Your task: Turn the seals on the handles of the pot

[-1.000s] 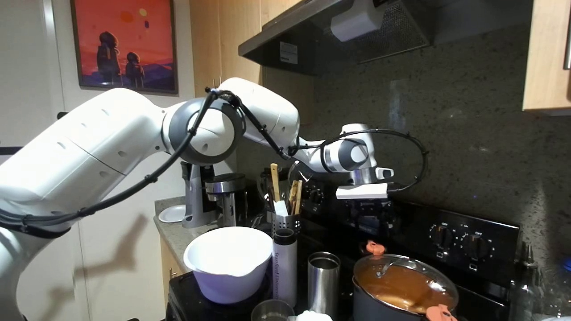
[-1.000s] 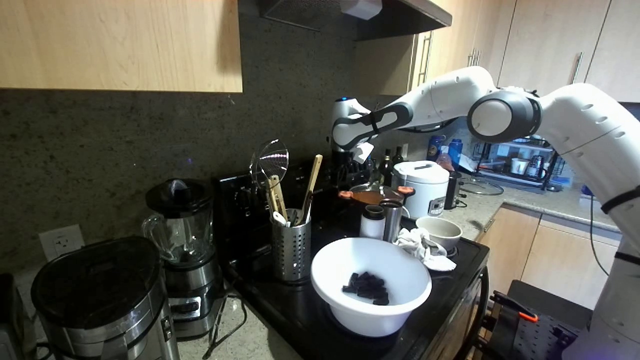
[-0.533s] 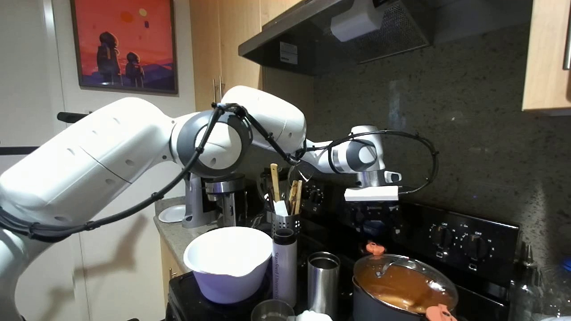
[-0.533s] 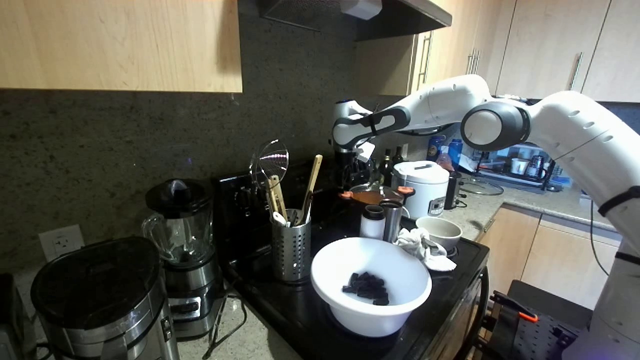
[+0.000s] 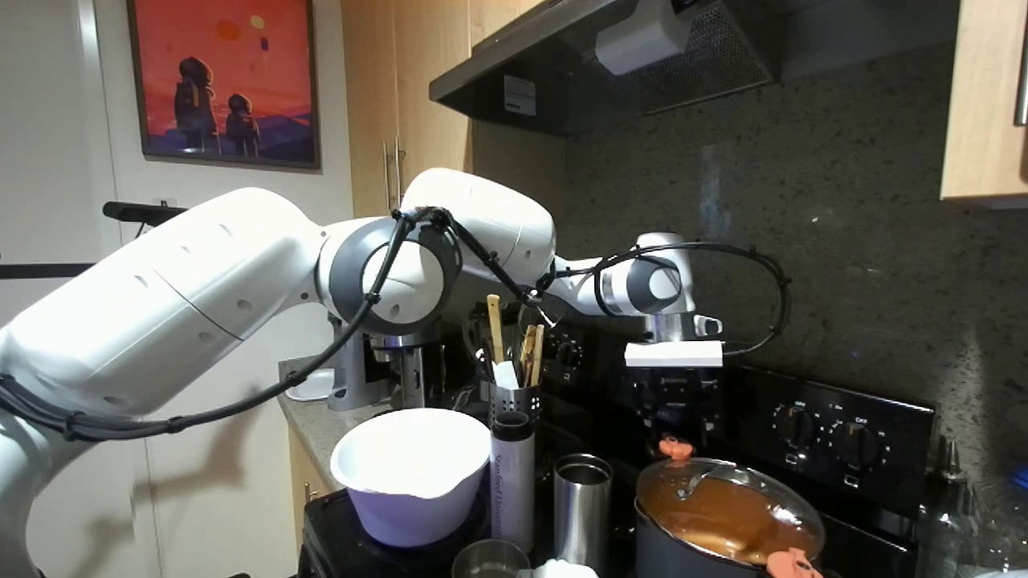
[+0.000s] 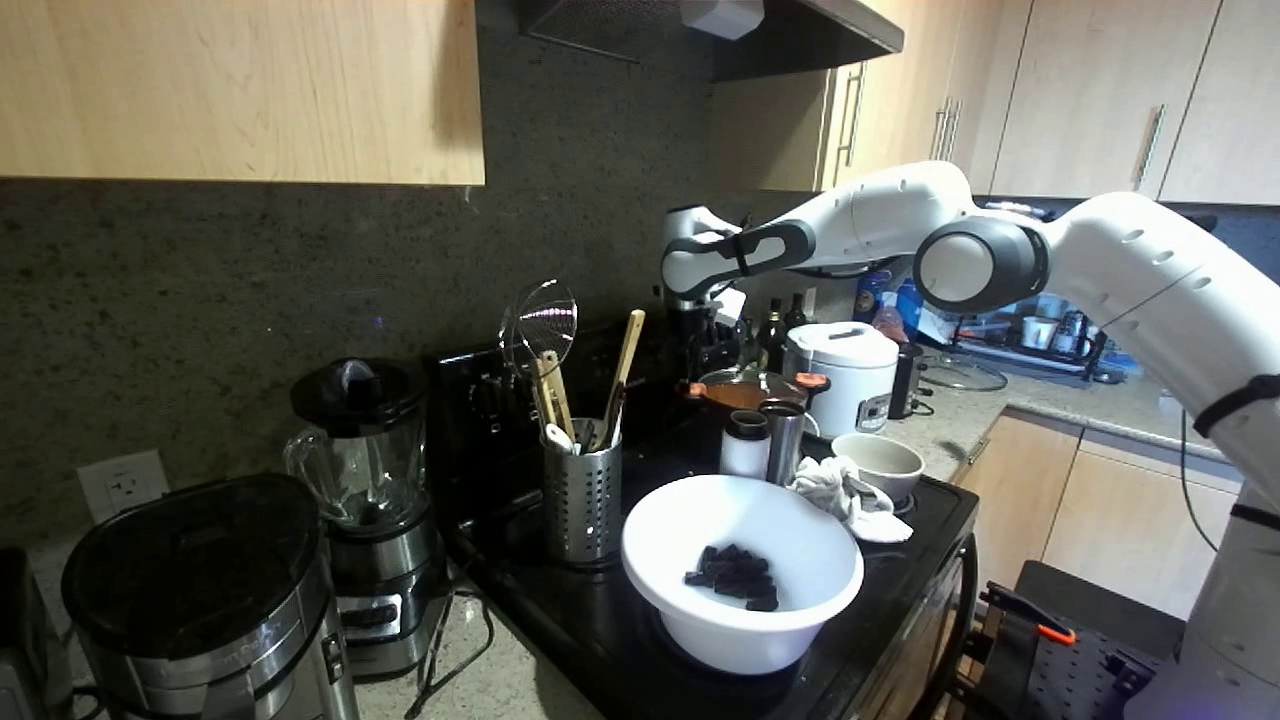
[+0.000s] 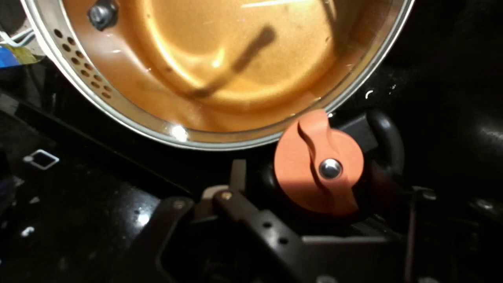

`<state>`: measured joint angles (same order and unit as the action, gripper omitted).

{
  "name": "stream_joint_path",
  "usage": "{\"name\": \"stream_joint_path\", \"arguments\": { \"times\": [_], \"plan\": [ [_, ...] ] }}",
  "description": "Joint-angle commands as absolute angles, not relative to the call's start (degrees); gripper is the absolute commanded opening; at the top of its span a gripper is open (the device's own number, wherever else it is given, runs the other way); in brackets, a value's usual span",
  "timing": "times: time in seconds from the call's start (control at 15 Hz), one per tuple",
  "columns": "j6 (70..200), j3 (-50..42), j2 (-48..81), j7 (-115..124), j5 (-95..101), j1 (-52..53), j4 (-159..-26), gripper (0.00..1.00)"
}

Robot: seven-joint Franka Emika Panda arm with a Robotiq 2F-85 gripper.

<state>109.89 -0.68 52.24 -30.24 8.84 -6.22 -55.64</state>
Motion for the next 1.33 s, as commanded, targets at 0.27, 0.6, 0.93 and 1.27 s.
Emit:
{"name": "stream_joint_path", "arguments": {
  "times": [0.27,0.6,0.93,1.27],
  "plan": [
    [106.21,0.28,54.32,-32.16,8.9,-6.49,-50.42,0.2],
    [105.47,0.45,54.95,-33.76,8.99,-6.49,-49.67,0.05],
    [104.35,1.79,56.64,-40.19,7.92,-6.96,-46.92,0.05],
    [104.87,2.83,57.91,-50.19,7.0,-7.98,-45.19,0.05]
  ]
}}
